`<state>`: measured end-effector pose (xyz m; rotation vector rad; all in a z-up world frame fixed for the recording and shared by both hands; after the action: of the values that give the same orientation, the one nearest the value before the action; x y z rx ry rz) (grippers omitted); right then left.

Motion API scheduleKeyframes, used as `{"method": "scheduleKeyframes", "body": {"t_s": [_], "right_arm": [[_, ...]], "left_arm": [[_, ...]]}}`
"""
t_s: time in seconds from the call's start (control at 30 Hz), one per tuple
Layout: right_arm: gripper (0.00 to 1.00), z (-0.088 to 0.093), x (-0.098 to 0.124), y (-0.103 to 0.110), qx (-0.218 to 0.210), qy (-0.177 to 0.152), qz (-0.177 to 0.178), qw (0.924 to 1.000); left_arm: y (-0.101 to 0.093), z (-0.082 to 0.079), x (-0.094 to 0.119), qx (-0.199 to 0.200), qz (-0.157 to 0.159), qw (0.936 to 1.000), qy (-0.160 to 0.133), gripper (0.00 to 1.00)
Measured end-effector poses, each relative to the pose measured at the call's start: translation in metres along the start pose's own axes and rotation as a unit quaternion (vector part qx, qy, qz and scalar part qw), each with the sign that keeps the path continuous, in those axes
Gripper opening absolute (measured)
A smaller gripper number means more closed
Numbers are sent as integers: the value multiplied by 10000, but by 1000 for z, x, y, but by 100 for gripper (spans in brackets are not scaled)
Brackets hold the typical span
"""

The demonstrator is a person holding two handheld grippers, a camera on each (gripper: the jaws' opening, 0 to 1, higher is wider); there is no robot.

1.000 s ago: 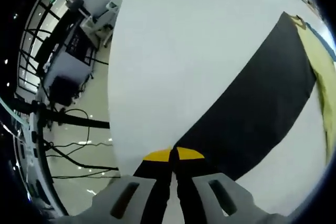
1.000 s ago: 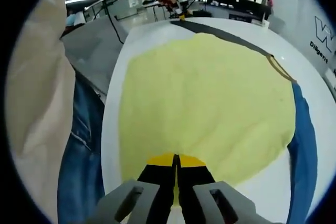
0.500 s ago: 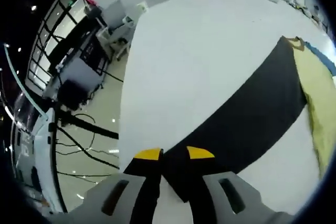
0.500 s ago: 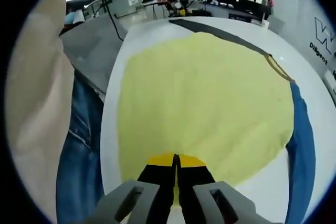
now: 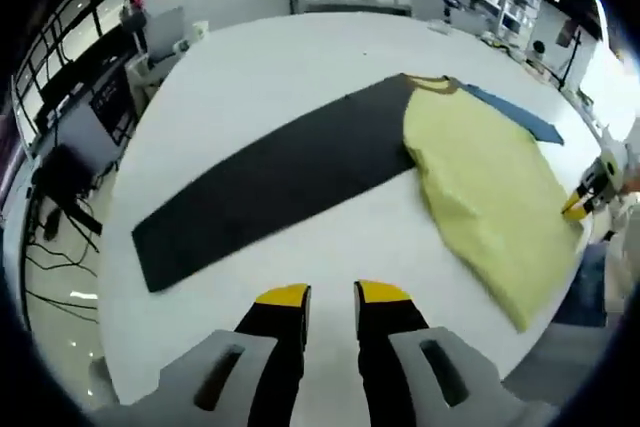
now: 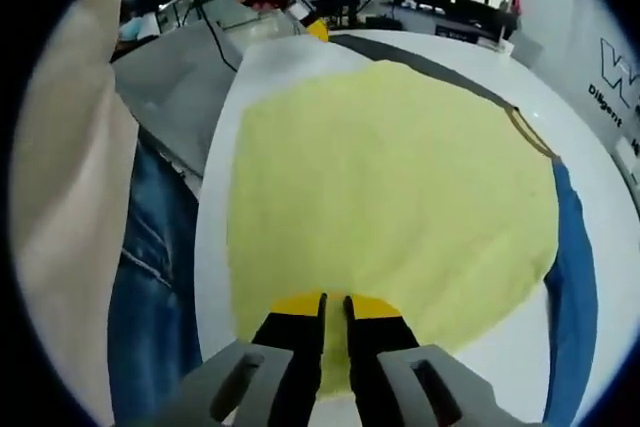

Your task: Fold the garment on the visible template until the final outline fits inside the template.

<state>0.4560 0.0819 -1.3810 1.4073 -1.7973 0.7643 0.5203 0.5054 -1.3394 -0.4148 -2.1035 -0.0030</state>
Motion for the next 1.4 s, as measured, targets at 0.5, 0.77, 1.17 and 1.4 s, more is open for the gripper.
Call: {"method": "scheduleKeyframes", "body": {"t_s": [0.5, 0.77, 1.17, 1.4], "right_arm": [[14, -14, 9, 18, 195, -349, 44, 9992], [14, -12, 13, 21, 148, -368, 137, 9991], [13, -5, 14, 23, 19, -358, 239, 9991], [12, -2, 15, 22, -9, -326, 258, 9991]], "left_arm": [[-85, 53, -19, 261, 1701, 9822, 757, 18], [-98, 58, -34, 885, 1810, 9761, 808, 20], [-117, 26, -38, 692, 1602, 9840, 350, 3], [-142, -13, -52, 605, 1842, 9810, 38, 3]]}}
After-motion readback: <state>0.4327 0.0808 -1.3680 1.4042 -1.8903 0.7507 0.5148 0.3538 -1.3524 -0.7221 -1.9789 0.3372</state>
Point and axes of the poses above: the point that each gripper's makers call its tool centre point, and the gripper's own axes: x roughly backward along the fingers, y roughly to its left, z roughly out of its underside, the point moved 8 cm from there along x, roughly backward along the fingers, and after that the axes turned 6 degrees about x, right-handed, at the moved point
